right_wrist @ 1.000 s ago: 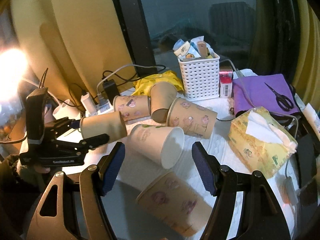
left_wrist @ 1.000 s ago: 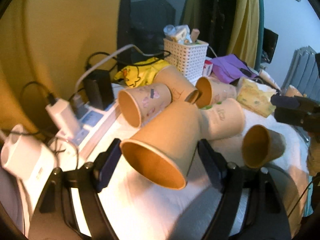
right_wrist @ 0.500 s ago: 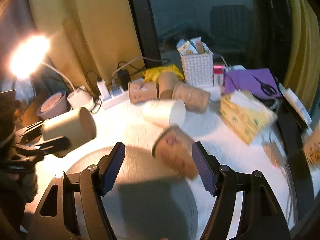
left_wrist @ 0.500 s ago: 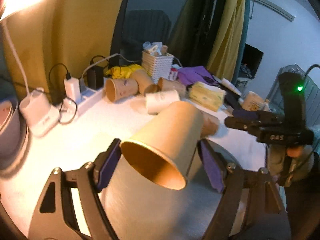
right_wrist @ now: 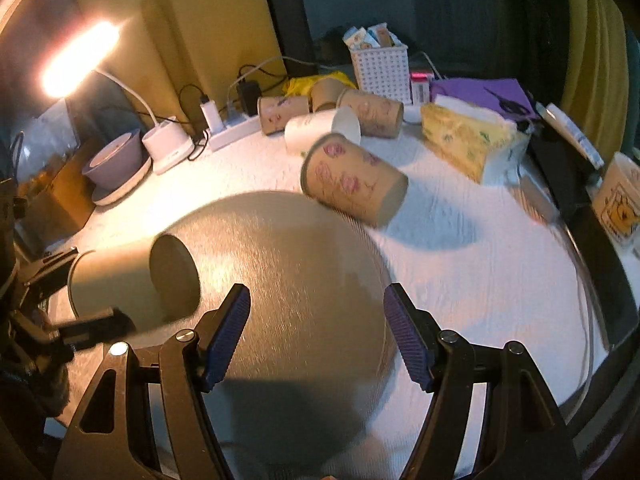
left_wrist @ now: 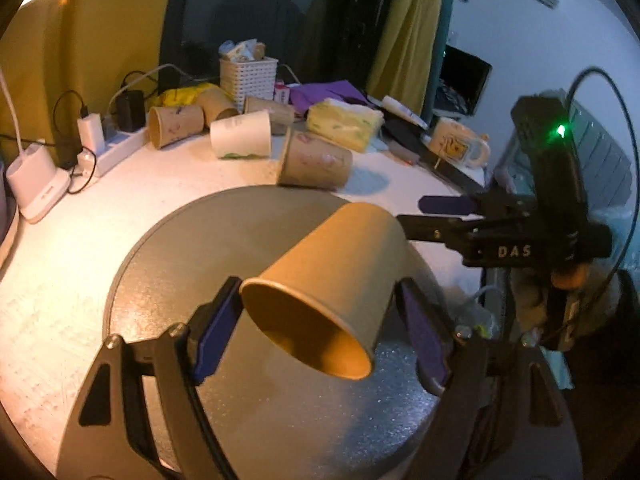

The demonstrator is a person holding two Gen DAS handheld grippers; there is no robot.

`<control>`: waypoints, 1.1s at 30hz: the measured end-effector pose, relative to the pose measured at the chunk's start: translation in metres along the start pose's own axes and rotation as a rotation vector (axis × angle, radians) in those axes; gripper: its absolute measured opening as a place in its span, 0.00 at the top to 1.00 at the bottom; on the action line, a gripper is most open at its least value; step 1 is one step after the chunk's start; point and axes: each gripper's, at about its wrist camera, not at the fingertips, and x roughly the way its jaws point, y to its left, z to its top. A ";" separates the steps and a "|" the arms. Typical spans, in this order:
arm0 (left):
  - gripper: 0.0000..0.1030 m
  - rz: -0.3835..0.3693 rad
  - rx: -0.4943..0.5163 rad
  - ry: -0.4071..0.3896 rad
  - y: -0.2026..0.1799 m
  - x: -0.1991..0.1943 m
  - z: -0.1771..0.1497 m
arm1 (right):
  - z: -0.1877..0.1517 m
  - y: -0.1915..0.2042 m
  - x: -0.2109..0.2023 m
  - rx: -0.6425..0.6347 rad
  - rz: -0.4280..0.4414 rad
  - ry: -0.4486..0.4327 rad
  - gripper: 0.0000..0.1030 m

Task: Flip cup upright
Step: 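Grasp the brown paper cup's side with the right gripper and lift it, then rotate the held cup with the right gripper until its opening faces up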

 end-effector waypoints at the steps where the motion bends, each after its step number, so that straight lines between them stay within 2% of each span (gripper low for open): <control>1: 0.24 0.031 0.031 -0.005 -0.005 0.002 -0.001 | -0.003 -0.001 -0.001 0.002 -0.003 0.003 0.30; 3: 0.24 0.033 0.053 -0.007 -0.010 0.004 -0.004 | -0.006 -0.003 -0.004 0.000 -0.007 0.002 0.30; 15: 0.23 -0.029 0.033 0.075 -0.014 0.021 -0.018 | -0.025 0.003 0.013 -0.037 0.044 0.060 0.30; 19: 0.20 -0.018 0.038 0.098 -0.014 0.024 -0.021 | -0.028 0.003 0.015 -0.051 0.052 0.080 0.30; 21: 0.10 -0.009 0.033 0.100 -0.013 0.024 -0.022 | -0.030 0.004 0.014 -0.057 0.058 0.083 0.30; 28: 0.10 0.005 0.005 0.100 -0.009 0.016 -0.029 | -0.036 0.013 0.014 -0.081 0.073 0.104 0.30; 33: 0.10 0.042 -0.036 0.099 -0.001 0.002 -0.039 | -0.037 0.020 0.009 -0.110 0.073 0.113 0.30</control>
